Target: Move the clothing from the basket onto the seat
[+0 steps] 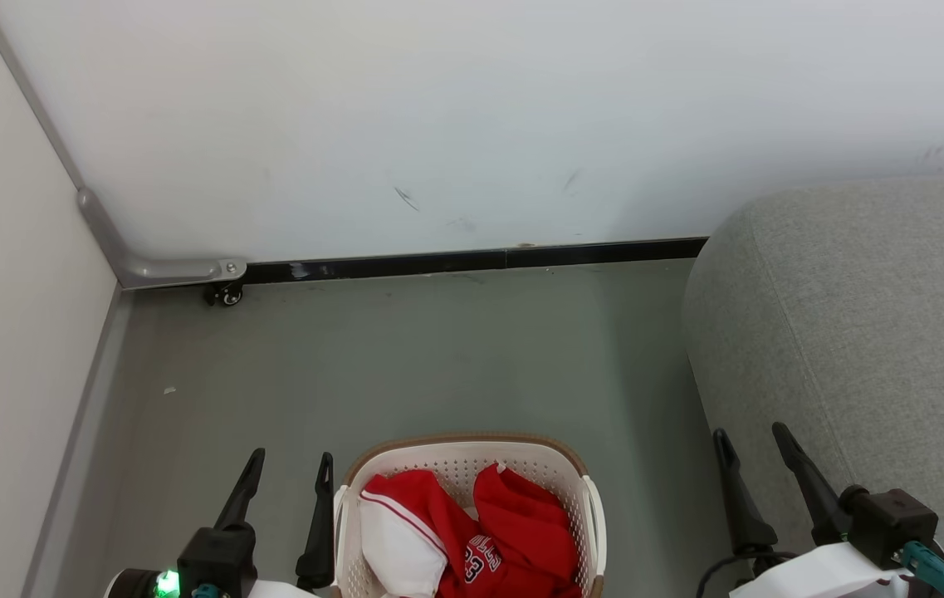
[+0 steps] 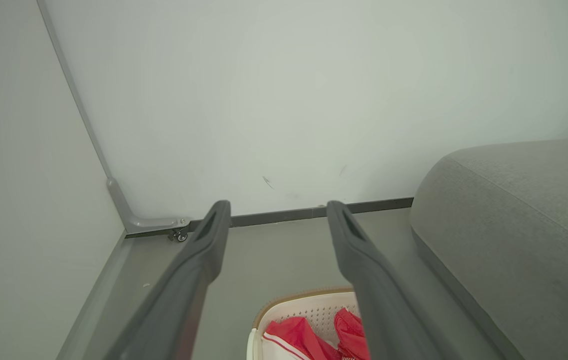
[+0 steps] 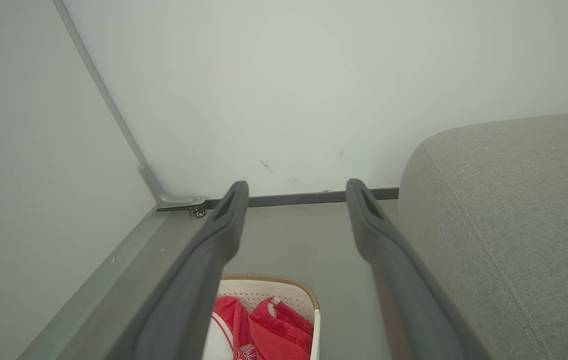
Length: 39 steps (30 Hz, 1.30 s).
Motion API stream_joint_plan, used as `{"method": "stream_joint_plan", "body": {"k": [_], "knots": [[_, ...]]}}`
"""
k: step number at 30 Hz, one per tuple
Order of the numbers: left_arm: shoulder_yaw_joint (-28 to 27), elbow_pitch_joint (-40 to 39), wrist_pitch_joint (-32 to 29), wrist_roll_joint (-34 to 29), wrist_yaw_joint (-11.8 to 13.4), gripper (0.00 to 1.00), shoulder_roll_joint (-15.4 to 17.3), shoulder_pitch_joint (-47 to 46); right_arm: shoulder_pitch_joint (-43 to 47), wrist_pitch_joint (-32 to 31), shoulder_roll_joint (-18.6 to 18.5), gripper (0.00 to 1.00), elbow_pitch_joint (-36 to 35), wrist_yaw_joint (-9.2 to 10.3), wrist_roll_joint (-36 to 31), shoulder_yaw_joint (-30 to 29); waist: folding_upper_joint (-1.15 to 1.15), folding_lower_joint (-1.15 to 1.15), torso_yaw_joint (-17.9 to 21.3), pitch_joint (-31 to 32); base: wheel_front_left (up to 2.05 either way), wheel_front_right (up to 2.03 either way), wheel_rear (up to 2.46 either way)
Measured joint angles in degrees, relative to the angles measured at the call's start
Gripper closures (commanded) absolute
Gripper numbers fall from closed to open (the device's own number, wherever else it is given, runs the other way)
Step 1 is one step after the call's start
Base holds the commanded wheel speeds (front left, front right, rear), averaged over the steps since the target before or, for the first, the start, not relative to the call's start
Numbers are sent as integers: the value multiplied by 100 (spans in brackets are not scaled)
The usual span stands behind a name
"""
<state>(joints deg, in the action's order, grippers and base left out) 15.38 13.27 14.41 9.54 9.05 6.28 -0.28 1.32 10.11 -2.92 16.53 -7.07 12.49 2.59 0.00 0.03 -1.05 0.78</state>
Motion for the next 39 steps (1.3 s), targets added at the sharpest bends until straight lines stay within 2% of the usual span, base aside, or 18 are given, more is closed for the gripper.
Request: {"method": "stream_joint_plan", "body": {"k": [17,32,39], "knots": [[-68,176,0,-14,-12,0,25,-129,-1,2,16,0,-163,0,0,-58,0,-1,-13,-161,0,0,0],[153,708,0,-121,-257,0,41,-655,-20,64,32,0,-469,0,-53,-380,0,-1,30,-561,0,0,0],[297,981,1,-148,-325,0,-59,-897,-24,105,37,0,-642,0,-103,-381,0,-1,77,-846,0,0,0]]}}
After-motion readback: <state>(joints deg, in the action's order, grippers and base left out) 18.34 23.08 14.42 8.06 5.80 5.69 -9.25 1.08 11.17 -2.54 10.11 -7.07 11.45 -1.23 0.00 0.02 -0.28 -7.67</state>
